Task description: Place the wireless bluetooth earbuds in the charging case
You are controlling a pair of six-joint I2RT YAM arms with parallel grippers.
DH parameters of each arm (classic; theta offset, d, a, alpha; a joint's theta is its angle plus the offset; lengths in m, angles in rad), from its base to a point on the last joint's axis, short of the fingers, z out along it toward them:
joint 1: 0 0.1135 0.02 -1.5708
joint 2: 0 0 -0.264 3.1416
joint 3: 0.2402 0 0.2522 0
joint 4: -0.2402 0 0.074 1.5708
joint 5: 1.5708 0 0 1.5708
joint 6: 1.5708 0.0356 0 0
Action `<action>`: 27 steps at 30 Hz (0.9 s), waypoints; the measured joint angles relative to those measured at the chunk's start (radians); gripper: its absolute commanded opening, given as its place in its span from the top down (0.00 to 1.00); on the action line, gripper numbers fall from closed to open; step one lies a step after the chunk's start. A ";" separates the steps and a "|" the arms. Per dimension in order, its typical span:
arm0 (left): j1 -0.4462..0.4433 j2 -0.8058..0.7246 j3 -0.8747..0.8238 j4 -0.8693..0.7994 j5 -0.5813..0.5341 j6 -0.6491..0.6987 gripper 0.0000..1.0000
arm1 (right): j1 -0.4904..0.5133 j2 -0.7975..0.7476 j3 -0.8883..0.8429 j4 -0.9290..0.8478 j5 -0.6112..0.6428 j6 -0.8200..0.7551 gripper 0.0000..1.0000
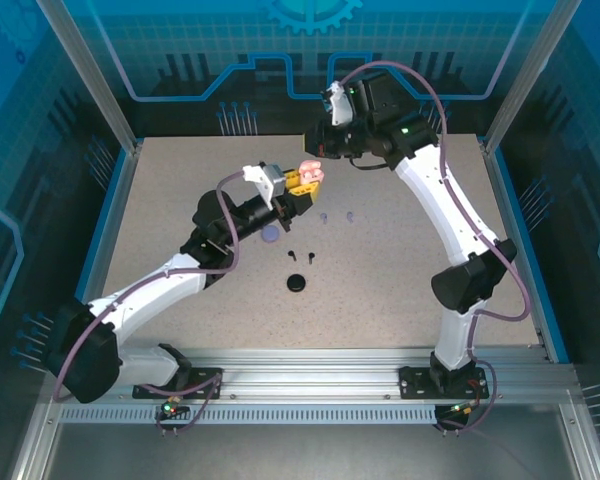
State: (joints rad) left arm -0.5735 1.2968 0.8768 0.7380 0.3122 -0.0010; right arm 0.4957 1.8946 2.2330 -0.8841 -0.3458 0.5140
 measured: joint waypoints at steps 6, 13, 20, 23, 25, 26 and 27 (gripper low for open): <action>-0.001 0.028 0.007 -0.001 0.008 0.000 1.00 | 0.032 -0.092 -0.100 0.002 0.006 -0.019 0.96; -0.012 0.051 0.015 0.000 0.015 0.000 1.00 | 0.037 -0.249 -0.246 0.042 0.048 -0.009 0.85; -0.013 0.084 0.020 -0.006 0.005 -0.032 1.00 | -0.071 -0.366 -0.426 0.114 0.174 0.092 0.49; -0.020 0.107 0.020 -0.030 -0.010 -0.074 1.00 | -0.163 -0.417 -0.561 0.149 0.222 0.140 0.43; -0.032 0.139 0.024 -0.043 -0.019 -0.114 1.00 | -0.209 -0.455 -0.665 0.166 0.242 0.165 0.38; -0.039 0.158 0.030 -0.049 -0.022 -0.135 1.00 | -0.228 -0.475 -0.719 0.173 0.245 0.175 0.38; -0.050 0.185 0.038 -0.057 -0.030 -0.161 1.00 | -0.246 -0.497 -0.770 0.175 0.251 0.184 0.37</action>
State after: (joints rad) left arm -0.6231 1.4815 0.9150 0.6811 0.2825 -0.1619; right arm 0.2501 1.3979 1.4628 -0.7090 -0.0952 0.6983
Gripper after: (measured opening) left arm 0.226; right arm 0.617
